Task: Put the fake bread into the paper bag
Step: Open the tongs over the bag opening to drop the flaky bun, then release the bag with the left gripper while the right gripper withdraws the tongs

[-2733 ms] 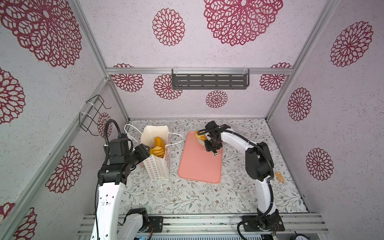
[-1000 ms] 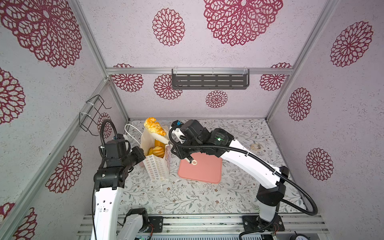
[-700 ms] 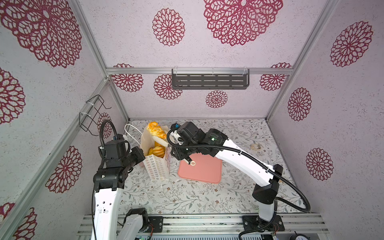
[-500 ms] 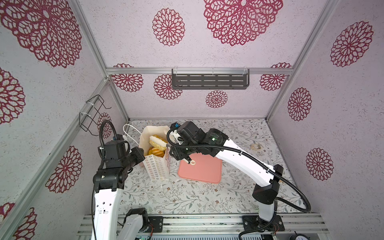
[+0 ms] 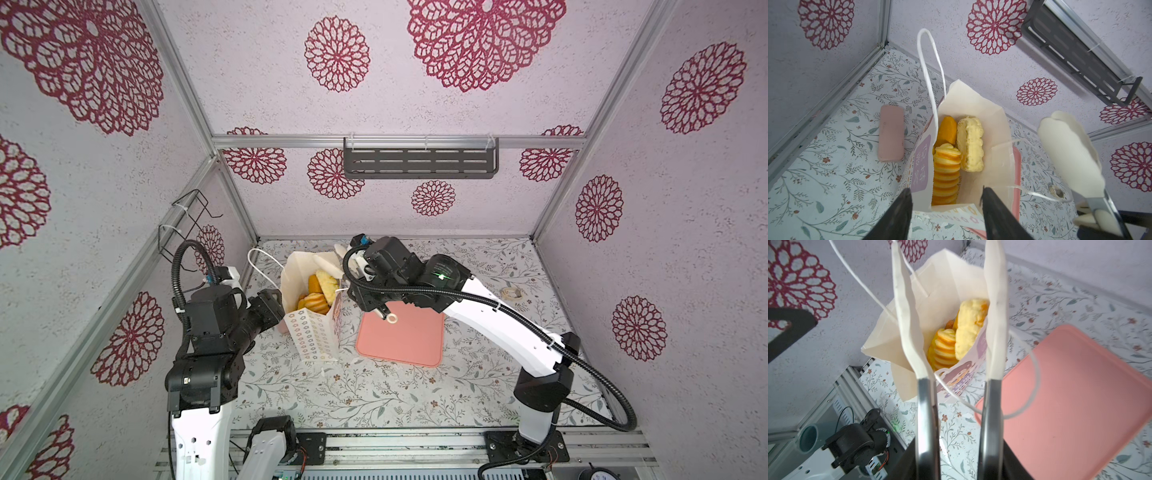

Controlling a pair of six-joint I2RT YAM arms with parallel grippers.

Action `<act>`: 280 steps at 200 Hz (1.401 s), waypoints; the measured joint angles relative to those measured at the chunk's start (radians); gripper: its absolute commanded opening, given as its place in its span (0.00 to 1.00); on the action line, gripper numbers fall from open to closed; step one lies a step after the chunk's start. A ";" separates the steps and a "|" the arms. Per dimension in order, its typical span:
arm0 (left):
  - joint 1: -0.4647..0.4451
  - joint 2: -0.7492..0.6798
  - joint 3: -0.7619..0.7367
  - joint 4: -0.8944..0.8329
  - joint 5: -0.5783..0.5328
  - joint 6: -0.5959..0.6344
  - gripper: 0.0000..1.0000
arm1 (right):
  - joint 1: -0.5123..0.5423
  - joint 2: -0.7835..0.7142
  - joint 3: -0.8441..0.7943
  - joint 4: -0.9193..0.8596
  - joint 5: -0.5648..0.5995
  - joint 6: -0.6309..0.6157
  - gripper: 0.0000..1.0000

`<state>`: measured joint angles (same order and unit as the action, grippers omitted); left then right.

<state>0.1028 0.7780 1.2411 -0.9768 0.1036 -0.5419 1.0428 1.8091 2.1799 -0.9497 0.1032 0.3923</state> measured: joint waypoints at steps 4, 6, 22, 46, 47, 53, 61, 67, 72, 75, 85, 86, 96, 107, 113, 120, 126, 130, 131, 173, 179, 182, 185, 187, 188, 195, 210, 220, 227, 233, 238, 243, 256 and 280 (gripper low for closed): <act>0.000 -0.006 0.000 -0.003 -0.003 0.000 0.62 | -0.007 -0.021 -0.020 0.008 0.005 0.000 0.46; 0.000 -0.008 0.000 -0.005 -0.006 0.000 0.62 | -0.013 -0.035 -0.033 0.010 0.010 0.000 0.46; 0.000 -0.022 -0.003 -0.015 -0.020 0.000 0.64 | -0.074 -0.162 -0.164 0.047 0.029 0.001 0.45; 0.002 -0.053 -0.044 -0.015 -0.052 -0.006 0.69 | -0.222 -0.365 -0.402 0.110 0.040 0.006 0.45; 0.002 -0.055 -0.048 -0.015 -0.055 -0.007 0.69 | -0.227 -0.371 -0.408 0.113 0.040 0.006 0.45; 0.002 -0.067 -0.066 -0.015 -0.064 -0.010 0.70 | -0.269 -0.416 -0.472 0.126 0.043 0.011 0.45; 0.003 -0.080 -0.090 -0.015 -0.074 -0.015 0.70 | -0.322 -0.467 -0.552 0.144 0.047 0.017 0.45; 0.004 -0.090 -0.110 -0.015 -0.083 -0.022 0.70 | -0.365 -0.503 -0.618 0.155 0.048 0.021 0.45; 0.005 -0.096 -0.124 -0.014 -0.089 -0.027 0.70 | -0.395 -0.526 -0.667 0.162 0.045 0.022 0.45; 0.006 -0.100 -0.132 -0.013 -0.093 -0.031 0.70 | -0.413 -0.537 -0.695 0.167 0.045 0.024 0.45; 0.010 -0.109 -0.161 -0.012 -0.106 -0.043 0.71 | -0.463 -0.570 -0.794 0.186 0.032 0.029 0.45; 0.011 -0.111 -0.166 -0.011 -0.108 -0.045 0.71 | -0.467 -0.571 -0.801 0.187 0.031 0.029 0.45; 0.018 -0.119 -0.195 -0.004 -0.119 -0.061 0.72 | -0.516 -0.589 -0.896 0.203 0.015 0.032 0.45; 0.028 -0.132 -0.229 0.002 -0.129 -0.081 0.72 | -0.565 -0.594 -1.000 0.227 -0.005 0.038 0.45; 0.035 -0.140 -0.248 0.006 -0.136 -0.093 0.72 | -0.590 -0.594 -1.055 0.240 -0.014 0.039 0.45; 0.043 -0.150 -0.266 0.008 -0.142 -0.104 0.73 | -0.615 -0.592 -1.112 0.254 -0.027 0.045 0.45; 0.051 -0.159 -0.283 0.011 -0.146 -0.118 0.74 | -0.634 -0.591 -1.158 0.265 -0.032 0.047 0.45; 0.056 -0.166 -0.291 0.013 -0.148 -0.124 0.74 | -0.646 -0.590 -1.186 0.271 -0.035 0.047 0.45; 0.057 -0.168 -0.294 0.014 -0.149 -0.127 0.74 | -0.650 -0.589 -1.195 0.272 -0.037 0.047 0.45; 0.090 -0.210 -0.347 0.031 -0.173 -0.192 0.83 | -0.699 -0.539 -1.324 0.351 -0.057 0.047 0.48; 0.096 -0.210 -0.353 0.040 -0.174 -0.202 0.84 | -0.701 -0.528 -1.330 0.368 -0.061 0.047 0.49; 0.101 -0.210 -0.359 0.046 -0.175 -0.205 0.86 | -0.702 -0.523 -1.333 0.377 -0.061 0.047 0.49; 0.105 -0.210 -0.365 0.051 -0.175 -0.213 0.87 | -0.703 -0.519 -1.336 0.386 -0.064 0.047 0.50; 0.106 -0.210 -0.368 0.054 -0.175 -0.213 0.88 | -0.703 -0.515 -1.339 0.392 -0.064 0.048 0.50; 0.108 -0.210 -0.371 0.057 -0.175 -0.214 0.88 | -0.704 -0.512 -1.340 0.397 -0.064 0.048 0.50; 0.118 -0.210 -0.388 0.069 -0.176 -0.224 0.90 | -0.705 -0.501 -1.347 0.416 -0.068 0.050 0.52; 0.151 -0.206 -0.433 0.091 -0.176 -0.247 0.93 | -0.710 -0.478 -1.368 0.454 -0.079 0.055 0.56; 0.183 -0.199 -0.459 0.106 -0.171 -0.260 0.95 | -0.713 -0.468 -1.381 0.471 -0.083 0.058 0.60; 0.210 -0.192 -0.475 0.119 -0.165 -0.268 0.96 | -0.716 -0.465 -1.390 0.481 -0.084 0.061 0.62; 0.233 -0.185 -0.487 0.131 -0.161 -0.275 0.96 | -0.719 -0.464 -1.396 0.486 -0.087 0.063 0.64; 0.256 -0.175 -0.497 0.143 -0.154 -0.280 0.97 | -0.722 -0.464 -1.400 0.491 -0.091 0.063 0.66; 0.275 -0.166 -0.505 0.156 -0.146 -0.282 0.98 | -0.726 -0.464 -1.403 0.497 -0.092 0.066 0.68; 0.328 -0.128 -0.526 0.201 -0.126 -0.290 1.00 | -0.734 -0.465 -1.407 0.509 -0.100 0.071 0.74; 0.402 -0.036 -0.570 0.298 -0.084 -0.299 1.00 | -0.743 -0.465 -1.408 0.532 -0.108 0.075 0.85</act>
<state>0.5049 0.7422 0.6716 -0.6792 0.0200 -0.8406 0.2993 1.3445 0.7715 -0.4179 -0.0044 0.4671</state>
